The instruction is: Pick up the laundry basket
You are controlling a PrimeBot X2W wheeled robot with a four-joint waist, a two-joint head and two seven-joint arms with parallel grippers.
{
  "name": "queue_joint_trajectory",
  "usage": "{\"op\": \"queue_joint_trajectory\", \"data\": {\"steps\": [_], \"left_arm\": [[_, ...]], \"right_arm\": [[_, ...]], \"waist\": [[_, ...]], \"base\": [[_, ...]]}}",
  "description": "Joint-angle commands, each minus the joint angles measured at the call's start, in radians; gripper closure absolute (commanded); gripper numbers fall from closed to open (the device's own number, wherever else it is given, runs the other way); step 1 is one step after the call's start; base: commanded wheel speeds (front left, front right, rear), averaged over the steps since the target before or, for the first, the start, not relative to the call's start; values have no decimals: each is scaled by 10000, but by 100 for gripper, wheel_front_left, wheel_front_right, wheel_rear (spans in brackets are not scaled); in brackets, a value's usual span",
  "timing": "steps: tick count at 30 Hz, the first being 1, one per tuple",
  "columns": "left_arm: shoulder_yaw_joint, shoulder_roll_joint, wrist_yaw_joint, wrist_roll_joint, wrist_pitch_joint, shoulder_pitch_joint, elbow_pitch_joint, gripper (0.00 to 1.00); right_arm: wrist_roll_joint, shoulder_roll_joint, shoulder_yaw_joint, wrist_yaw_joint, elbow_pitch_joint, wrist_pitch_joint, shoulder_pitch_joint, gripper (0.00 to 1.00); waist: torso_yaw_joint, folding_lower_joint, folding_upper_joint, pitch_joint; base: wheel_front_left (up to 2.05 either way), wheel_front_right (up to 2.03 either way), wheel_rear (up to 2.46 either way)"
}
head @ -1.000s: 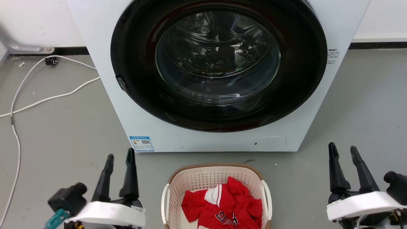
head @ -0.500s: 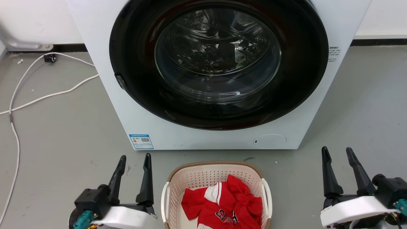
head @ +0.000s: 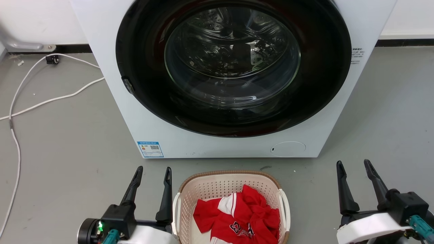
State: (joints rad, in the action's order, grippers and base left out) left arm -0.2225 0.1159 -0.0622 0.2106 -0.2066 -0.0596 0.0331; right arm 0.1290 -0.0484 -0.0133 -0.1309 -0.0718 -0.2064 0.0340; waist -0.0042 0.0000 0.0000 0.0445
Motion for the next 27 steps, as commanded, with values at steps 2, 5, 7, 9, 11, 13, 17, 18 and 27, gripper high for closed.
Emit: {"op": "queue_joint_trajectory", "data": {"steps": [2,5,7,9,11,13,17,18,27], "left_arm": [[-126,105,-145,-300,-116,-14,115,0],[-247,165,-272,-490,-182,-45,142,0],[-314,193,-310,-605,-215,-70,147,0],[-321,125,-284,-535,-255,-155,52,0],[-97,-40,-254,-333,-296,-176,39,0],[194,-216,-133,-125,-332,-239,62,0],[638,-449,352,-111,-400,-345,-56,0],[716,-483,463,-178,-426,-349,-82,0],[889,-635,1030,-1064,-577,-445,-366,0]], "right_arm": [[-355,-30,39,3,111,-107,0,0],[-612,-30,62,3,136,-183,30,0],[-798,-30,74,3,145,-213,59,0],[-920,-31,81,3,134,-250,100,0],[-827,-31,32,3,113,-295,118,0],[-257,-31,-107,3,17,-327,153,0],[-220,-22,-80,3,-76,-411,134,0],[-203,-25,-76,3,-111,-421,148,0],[-718,-24,-21,5,-238,-585,170,0]], "waist": [[-7,0,0,-8],[-11,0,0,-18],[-14,0,0,-25],[-17,0,0,-23],[-16,0,0,-8],[-16,0,0,7],[-14,0,0,38],[-14,0,0,47],[-11,0,0,75]], "base": [[0,0,0],[0,0,0],[0,0,0],[0,0,0],[0,0,0],[0,0,0],[0,0,0],[0,0,0],[0,0,0]]}}
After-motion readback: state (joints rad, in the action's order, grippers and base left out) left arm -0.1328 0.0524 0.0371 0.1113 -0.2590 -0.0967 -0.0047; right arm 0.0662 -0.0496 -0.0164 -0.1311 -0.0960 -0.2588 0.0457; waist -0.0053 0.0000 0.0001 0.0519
